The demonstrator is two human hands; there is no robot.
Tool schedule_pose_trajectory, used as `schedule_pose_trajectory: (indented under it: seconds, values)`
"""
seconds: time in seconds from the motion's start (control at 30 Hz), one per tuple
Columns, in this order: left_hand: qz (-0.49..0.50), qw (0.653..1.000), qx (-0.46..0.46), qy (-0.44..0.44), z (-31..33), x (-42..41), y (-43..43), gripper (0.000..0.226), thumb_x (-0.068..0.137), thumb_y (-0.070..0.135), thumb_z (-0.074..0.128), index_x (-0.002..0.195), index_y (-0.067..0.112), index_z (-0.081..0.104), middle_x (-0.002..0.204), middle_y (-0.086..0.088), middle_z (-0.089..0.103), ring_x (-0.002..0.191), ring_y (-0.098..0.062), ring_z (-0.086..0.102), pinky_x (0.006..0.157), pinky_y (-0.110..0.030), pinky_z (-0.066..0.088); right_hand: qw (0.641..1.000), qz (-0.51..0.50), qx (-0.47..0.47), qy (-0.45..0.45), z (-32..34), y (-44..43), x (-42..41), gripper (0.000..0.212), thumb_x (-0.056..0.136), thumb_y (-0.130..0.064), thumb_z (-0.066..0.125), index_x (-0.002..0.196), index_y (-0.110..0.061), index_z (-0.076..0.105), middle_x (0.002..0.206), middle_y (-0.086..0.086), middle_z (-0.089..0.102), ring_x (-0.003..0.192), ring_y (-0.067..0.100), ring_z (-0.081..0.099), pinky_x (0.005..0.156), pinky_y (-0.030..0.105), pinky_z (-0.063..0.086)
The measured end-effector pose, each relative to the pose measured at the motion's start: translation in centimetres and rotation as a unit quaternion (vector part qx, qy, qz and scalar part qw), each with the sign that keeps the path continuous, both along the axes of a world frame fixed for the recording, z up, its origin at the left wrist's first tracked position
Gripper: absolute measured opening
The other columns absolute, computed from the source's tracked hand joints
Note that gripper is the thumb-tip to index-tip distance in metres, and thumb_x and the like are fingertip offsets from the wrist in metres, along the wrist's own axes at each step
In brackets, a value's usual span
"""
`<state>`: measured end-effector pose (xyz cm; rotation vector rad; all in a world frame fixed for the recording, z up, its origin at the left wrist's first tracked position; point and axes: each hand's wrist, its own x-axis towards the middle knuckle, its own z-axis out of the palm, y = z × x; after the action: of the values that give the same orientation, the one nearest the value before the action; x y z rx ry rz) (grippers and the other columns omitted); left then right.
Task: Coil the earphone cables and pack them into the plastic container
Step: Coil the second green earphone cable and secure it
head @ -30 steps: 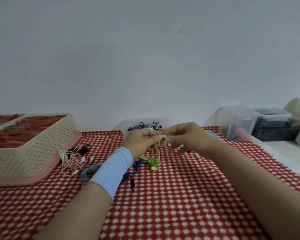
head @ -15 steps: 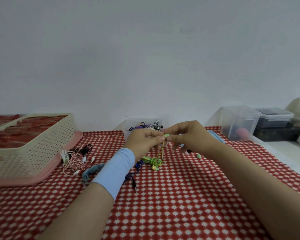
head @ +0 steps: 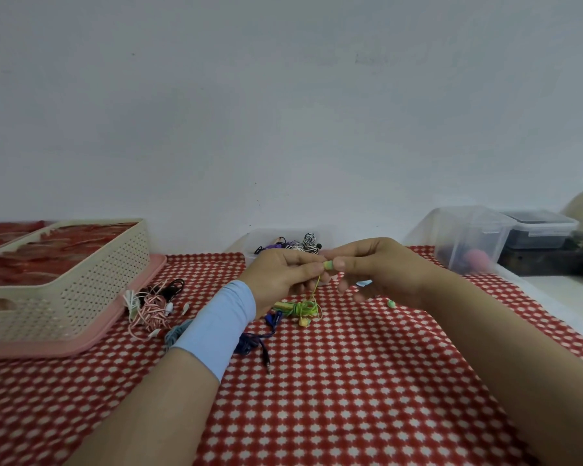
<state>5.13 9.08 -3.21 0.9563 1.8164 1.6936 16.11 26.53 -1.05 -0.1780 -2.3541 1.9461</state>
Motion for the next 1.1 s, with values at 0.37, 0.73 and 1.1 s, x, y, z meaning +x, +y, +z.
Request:
schedule_pose_trajectory:
  seconds: [0.37, 0.73, 1.1]
  values:
    - [-0.034, 0.999, -0.006, -0.006, 0.09, 0.23, -0.09, 0.017, 0.090, 0.002, 0.064, 0.092, 0.015, 0.075, 0.075, 0.000, 0.073, 0.063, -0.007, 0.060, 0.064, -0.018, 0.053, 0.999, 0.023, -0.018, -0.038, 0.00, 0.33, 0.12, 0.034, 0.077, -0.022, 0.075, 0.109, -0.011, 0.077, 0.087, 0.005, 0.077, 0.077, 0.014, 0.070, 0.057, 0.026, 0.059]
    - [-0.031, 0.999, 0.008, -0.017, 0.15, 0.33, 0.10, 0.016, 0.090, 0.002, 0.064, 0.093, 0.014, 0.075, 0.081, -0.006, 0.074, 0.068, -0.012, 0.060, 0.071, -0.024, 0.052, 0.999, 0.027, -0.015, -0.016, 0.12, 0.52, 0.21, 0.028, 0.076, -0.023, 0.075, 0.102, -0.015, 0.079, 0.082, 0.006, 0.076, 0.075, 0.014, 0.070, 0.058, 0.026, 0.057]
    - [-0.011, 1.000, 0.016, -0.008, 0.27, 0.25, 0.29, 0.011, 0.091, 0.005, 0.064, 0.098, 0.007, 0.073, 0.078, -0.003, 0.073, 0.066, -0.010, 0.061, 0.069, -0.023, 0.053, 0.999, 0.012, -0.029, -0.011, 0.30, 0.41, -0.03, 0.035, 0.076, -0.026, 0.075, 0.108, -0.011, 0.079, 0.097, 0.010, 0.077, 0.075, 0.015, 0.070, 0.057, 0.026, 0.057]
